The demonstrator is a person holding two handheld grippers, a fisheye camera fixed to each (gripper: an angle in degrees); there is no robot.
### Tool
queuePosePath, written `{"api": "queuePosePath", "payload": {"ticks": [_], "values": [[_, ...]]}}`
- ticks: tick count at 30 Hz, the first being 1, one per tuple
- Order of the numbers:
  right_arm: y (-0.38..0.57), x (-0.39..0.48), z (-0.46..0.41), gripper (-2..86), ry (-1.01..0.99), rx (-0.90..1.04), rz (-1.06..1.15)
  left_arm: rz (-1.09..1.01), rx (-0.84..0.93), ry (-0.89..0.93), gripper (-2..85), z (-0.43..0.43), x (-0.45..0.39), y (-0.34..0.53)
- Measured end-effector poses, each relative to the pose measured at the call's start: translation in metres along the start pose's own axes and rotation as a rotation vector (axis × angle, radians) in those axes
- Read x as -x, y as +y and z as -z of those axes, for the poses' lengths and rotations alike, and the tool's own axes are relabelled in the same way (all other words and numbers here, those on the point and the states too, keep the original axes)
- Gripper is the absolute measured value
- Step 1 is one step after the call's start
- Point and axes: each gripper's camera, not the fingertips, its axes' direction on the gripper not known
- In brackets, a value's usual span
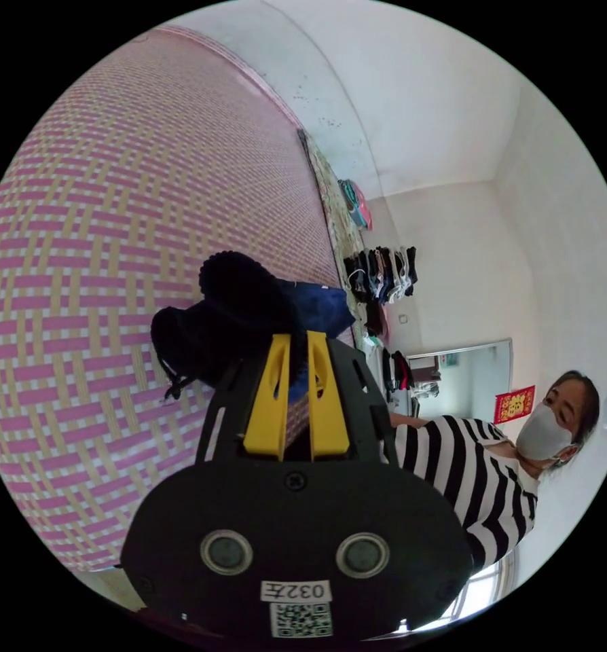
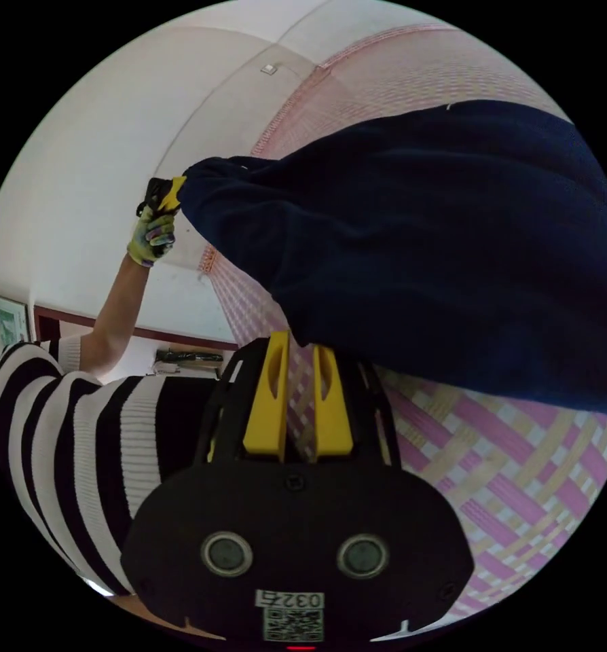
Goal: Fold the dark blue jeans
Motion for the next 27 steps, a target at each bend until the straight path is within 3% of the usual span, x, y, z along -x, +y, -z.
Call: {"api": "queuePosePath", "payload": {"ticks": [7, 9, 12, 14, 16, 19, 21, 25, 27], "values": [[0.009, 0.012, 0.031, -0.9, -0.121, -0.079, 0.01, 0.074, 0.081, -0.118, -0.2, 0.012, 0.059, 0.004], [0.014, 0.005, 0.032, -1.0, -0.079, -0.007, -0.018, 0.188, 0.135, -0.196, -0.1, 0.002, 0.108, 0.018], [0.021, -0.026, 0.011, -1.0, -0.095, 0.13, -0.13, 0.374, 0.168, -0.134, 0.4, -0.027, 0.199, 0.05], [0.022, -0.032, 0.009, -1.0, -0.127, 0.13, -0.154, 0.395, 0.004, 0.004, 1.3, -0.019, 0.231, 0.074], [0.023, -0.03, 0.015, -1.0, -0.135, 0.094, -0.151, 0.399, -0.107, 0.018, 1.7, -0.006, 0.237, 0.092], [0.022, -0.026, 0.019, -0.9, -0.112, 0.092, -0.132, 0.331, -0.324, -0.174, -0.4, 0.026, 0.21, 0.12], [0.021, -0.026, 0.015, -0.9, -0.096, 0.115, -0.133, 0.221, -0.369, -0.223, -0.7, 0.023, 0.191, 0.118], [0.016, -0.028, 0.003, -0.9, -0.054, 0.167, -0.141, 0.134, -0.209, -0.105, -0.9, -0.05, 0.212, 0.07], [0.012, -0.028, 0.003, -0.9, -0.038, 0.176, -0.136, 0.164, -0.094, -0.243, -0.9, -0.082, 0.234, 0.053]]}}
